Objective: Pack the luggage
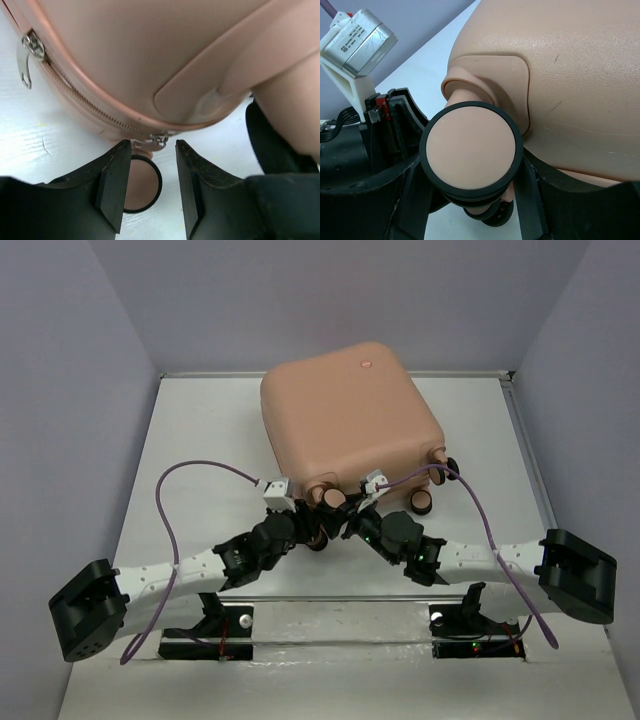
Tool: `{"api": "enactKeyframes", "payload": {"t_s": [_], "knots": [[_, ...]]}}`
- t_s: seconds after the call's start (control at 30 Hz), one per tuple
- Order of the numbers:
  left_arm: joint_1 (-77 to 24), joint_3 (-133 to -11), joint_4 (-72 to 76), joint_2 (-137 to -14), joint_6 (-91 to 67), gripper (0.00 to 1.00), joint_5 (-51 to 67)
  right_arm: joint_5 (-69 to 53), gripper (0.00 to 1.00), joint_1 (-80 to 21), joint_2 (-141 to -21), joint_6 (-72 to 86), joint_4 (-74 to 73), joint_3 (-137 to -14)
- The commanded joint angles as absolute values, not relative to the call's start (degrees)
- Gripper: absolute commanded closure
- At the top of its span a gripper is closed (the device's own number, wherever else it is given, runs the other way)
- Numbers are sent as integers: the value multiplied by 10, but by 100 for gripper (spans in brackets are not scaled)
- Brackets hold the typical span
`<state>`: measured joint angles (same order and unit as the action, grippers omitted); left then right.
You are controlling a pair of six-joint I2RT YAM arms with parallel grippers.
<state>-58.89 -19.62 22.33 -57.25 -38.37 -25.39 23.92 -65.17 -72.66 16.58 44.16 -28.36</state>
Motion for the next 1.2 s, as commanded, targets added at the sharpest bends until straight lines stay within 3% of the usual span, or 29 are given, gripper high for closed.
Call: {"api": "enactKeyframes", "payload": {"t_s": [0.0,0.17,0.23,0.27,0.37,0.8,1.17], "knots": [[-592,-241,267,-598,-349,52,-322,265,93,-636,-708,170,512,-320],[-592,-259,272,-615,-340,55,-340,259,93,-636,-709,174,512,-316],[-592,-264,278,-620,-335,62,-341,259,93,-636,-710,175,512,-317],[-593,-265,278,-621,-332,66,-344,260,93,-636,-710,176,512,-316],[-592,-264,258,-614,-331,94,-363,263,93,-636,-705,173,512,-313],[-575,-231,35,-493,-433,94,-463,304,93,-636,-563,166,411,-246],[-394,-240,57,-505,-397,94,-391,286,93,-636,-471,181,324,-213]]}}
